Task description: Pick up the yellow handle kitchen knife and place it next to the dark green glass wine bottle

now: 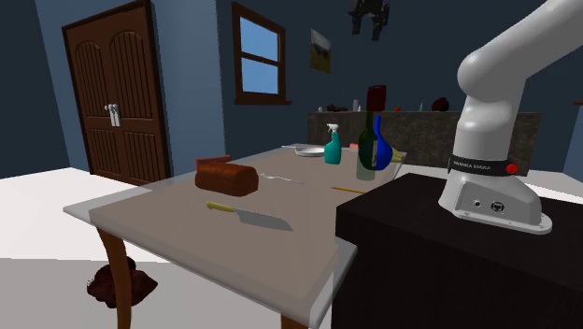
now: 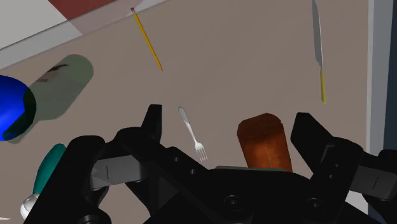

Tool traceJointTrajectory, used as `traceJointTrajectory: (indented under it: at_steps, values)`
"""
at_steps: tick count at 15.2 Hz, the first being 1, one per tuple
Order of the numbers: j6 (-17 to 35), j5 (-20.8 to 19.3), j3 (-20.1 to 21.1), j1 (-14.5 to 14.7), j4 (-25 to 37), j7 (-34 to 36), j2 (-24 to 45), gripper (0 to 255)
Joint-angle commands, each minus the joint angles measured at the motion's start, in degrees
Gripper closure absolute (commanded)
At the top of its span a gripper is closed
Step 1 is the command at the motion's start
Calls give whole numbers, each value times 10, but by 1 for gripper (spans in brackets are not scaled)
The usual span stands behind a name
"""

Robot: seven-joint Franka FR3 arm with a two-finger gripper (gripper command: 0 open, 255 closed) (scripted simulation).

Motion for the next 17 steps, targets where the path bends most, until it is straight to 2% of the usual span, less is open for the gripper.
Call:
traceJointTrajectory:
  at_steps: [1, 9, 17]
  values:
    - [0, 0, 0, 0, 0, 0, 0, 0]
    - [131, 25, 55, 26, -61, 17, 81, 0]
    - [262, 35, 113, 45, -80, 38, 204, 0]
